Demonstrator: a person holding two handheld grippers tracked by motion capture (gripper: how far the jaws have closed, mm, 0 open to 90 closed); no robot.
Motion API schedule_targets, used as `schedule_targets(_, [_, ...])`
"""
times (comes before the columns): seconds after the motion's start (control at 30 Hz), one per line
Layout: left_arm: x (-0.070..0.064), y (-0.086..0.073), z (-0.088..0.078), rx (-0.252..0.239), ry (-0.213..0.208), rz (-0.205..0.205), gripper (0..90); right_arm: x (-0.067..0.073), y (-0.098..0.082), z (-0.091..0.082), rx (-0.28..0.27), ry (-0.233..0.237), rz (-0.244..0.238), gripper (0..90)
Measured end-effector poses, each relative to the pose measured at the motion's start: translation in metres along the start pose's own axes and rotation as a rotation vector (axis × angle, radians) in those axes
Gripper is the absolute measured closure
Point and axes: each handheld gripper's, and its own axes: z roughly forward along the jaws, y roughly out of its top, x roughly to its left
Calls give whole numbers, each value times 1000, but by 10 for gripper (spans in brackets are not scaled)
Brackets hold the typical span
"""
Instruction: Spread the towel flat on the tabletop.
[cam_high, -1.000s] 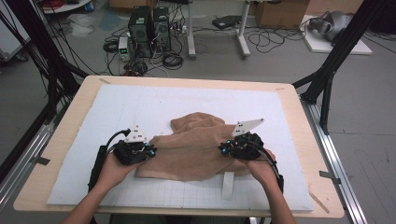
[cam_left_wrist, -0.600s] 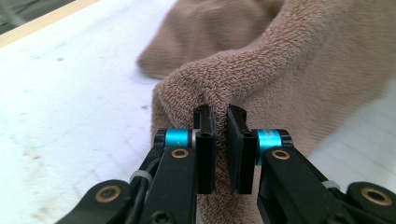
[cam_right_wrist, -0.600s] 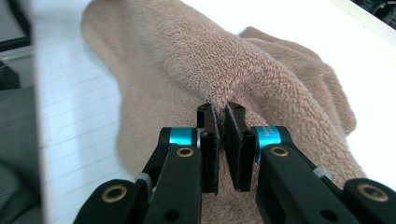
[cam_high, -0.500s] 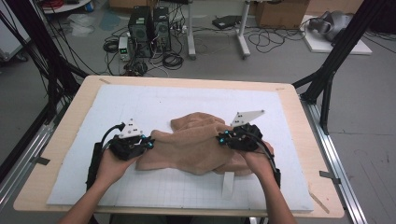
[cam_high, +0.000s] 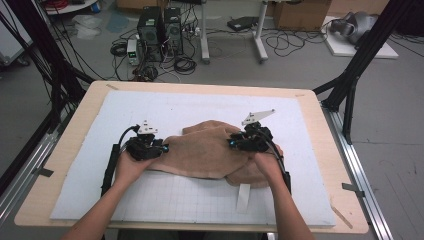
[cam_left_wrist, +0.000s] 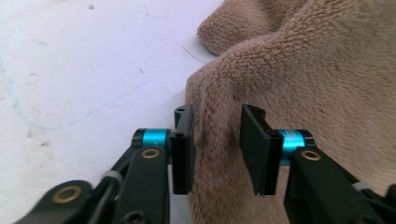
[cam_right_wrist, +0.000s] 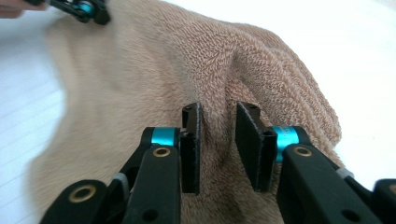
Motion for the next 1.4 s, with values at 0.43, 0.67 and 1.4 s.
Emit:
schedule_targets(0.43, [-4, -24, -13, 86, -22, 54, 504, 33, -36, -31, 10, 43, -55, 590])
schedule_targets(0.67, [-7, -24, -1, 106, -24, 79, 636, 33, -48, 3, 71, 32, -43, 715])
schedule_targets(1.4, [-22, -34, -43, -1, -94, 114, 837, 44, -42, -43, -39, 89, -79, 879])
